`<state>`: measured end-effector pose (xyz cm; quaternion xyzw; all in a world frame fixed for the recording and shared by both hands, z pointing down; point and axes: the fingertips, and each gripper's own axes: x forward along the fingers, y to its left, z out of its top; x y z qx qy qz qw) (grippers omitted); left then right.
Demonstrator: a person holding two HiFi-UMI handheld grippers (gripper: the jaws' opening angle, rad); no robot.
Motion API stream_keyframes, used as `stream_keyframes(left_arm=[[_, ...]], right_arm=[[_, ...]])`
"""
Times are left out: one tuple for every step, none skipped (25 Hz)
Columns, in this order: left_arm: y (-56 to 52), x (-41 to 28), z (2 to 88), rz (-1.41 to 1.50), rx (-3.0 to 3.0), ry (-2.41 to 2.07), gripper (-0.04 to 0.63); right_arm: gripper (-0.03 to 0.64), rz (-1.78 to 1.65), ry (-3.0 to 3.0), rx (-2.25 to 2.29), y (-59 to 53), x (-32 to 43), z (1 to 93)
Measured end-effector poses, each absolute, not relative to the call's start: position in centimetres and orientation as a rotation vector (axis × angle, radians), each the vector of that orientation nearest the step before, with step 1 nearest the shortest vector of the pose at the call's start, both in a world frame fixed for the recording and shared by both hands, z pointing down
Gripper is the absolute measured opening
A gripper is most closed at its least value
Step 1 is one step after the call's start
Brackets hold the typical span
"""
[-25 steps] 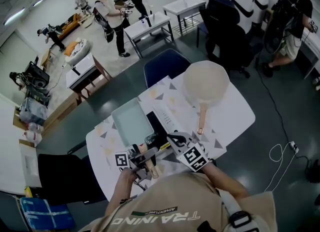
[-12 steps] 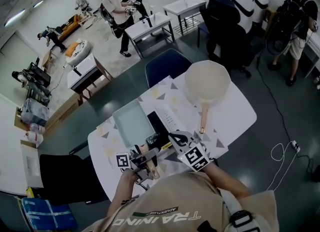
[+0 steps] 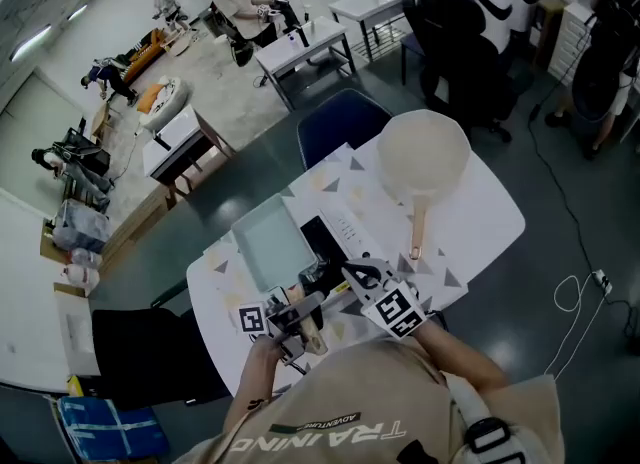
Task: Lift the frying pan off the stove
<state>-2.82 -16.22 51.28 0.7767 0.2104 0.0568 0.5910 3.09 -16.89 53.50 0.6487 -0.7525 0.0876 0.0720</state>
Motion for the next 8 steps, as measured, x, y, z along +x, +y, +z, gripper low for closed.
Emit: stream_keyframes(left_arm=[[-16.28,-2.84,51.3,0.133,1.808,0.489,0.127],[-16.33,-2.87,51.35,0.134,1.807,0.488,0.127],[-16.35,-2.95,51.43,0.135,1.805,0.487,0.127],[-16.34,-3.07,51.55,0.136,1.803,0.486,0.127],[-16.33,-3.2,51.67,0.137,1.801,0.485,0.127],[-16.35,-3.3,51.79,0.138,1.8,0.483,0.127],[-16.38,-3.37,51.89,0.138,1.798,0.483,0.127],[-16.43,-3.41,51.97,0.139,1.797,0.482,0.127]], right_arm=[[-0.005,0.263,-2.263,1.948,-16.99,3.03,53.52],[-0.005,0.264,-2.265,1.947,-17.08,2.96,53.55],[-0.005,0.265,-2.266,1.946,-17.14,2.85,53.6],[-0.005,0.266,-2.268,1.944,-17.16,2.69,53.65],[-0.005,0.265,-2.27,1.941,-17.17,2.53,53.67],[-0.005,0.263,-2.272,1.937,-17.17,2.41,53.68],[-0.005,0.259,-2.272,1.933,-17.19,2.33,53.66],[-0.005,0.254,-2.273,1.929,-17.21,2.26,53.63]])
